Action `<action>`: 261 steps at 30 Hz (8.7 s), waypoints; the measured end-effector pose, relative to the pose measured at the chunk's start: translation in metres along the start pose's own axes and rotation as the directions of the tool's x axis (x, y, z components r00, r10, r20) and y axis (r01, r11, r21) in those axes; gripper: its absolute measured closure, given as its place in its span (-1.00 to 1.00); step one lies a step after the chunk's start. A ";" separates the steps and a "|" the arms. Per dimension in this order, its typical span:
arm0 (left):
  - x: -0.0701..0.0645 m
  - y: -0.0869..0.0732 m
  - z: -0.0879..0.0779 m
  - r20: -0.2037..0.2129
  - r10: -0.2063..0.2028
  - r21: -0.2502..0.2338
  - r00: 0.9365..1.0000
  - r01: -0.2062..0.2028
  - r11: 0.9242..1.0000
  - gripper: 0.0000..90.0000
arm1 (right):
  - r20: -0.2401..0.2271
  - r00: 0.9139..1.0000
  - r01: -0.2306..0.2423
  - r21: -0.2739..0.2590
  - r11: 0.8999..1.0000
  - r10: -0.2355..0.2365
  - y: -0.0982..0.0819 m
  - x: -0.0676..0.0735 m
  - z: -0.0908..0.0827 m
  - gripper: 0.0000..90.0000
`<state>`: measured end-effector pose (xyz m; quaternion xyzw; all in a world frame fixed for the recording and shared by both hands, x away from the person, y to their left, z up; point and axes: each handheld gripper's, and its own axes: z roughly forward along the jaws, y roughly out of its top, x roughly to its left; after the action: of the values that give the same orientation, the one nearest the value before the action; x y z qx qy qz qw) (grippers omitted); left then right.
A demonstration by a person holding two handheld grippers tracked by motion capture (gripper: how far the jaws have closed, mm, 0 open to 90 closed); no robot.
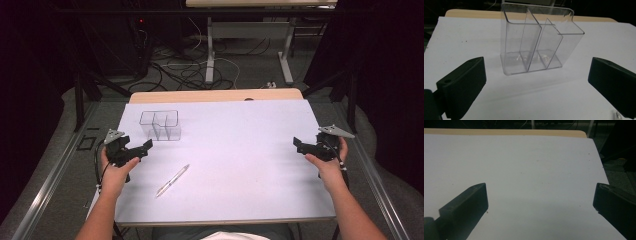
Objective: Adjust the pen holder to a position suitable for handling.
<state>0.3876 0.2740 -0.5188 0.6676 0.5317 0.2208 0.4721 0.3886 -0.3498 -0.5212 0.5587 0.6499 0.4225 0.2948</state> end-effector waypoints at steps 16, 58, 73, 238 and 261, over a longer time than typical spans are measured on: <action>0.002 0.052 0.008 -0.059 -0.043 -0.031 0.997 0.041 0.999 -0.49 | 0.001 0.998 0.055 0.000 0.998 -0.055 0.001 0.020 -0.012 -0.86; 0.013 0.105 0.059 -0.206 -0.046 0.286 0.977 0.105 0.953 0.63 | -0.038 0.995 0.089 0.020 0.996 -0.088 -0.004 0.031 -0.009 -0.73; 0.010 0.101 0.066 -0.257 -0.060 0.338 0.965 0.148 0.930 0.93 | -0.043 0.996 0.085 0.021 0.996 -0.084 -0.005 0.031 -0.009 -0.70; -0.128 0.041 0.079 0.193 -0.034 0.345 0.981 -0.035 0.938 0.95 | -0.076 0.995 0.069 0.056 0.996 -0.064 -0.012 0.034 -0.004 -0.68; -0.106 0.033 0.032 0.241 0.084 0.362 0.967 -0.170 0.917 0.01 | -0.081 0.994 0.081 0.052 0.995 -0.077 -0.010 0.036 -0.006 -0.68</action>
<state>0.3940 0.1648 -0.4826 0.7998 0.4641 0.0685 0.3745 0.3710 -0.3163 -0.5241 0.5234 0.6941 0.4142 0.2697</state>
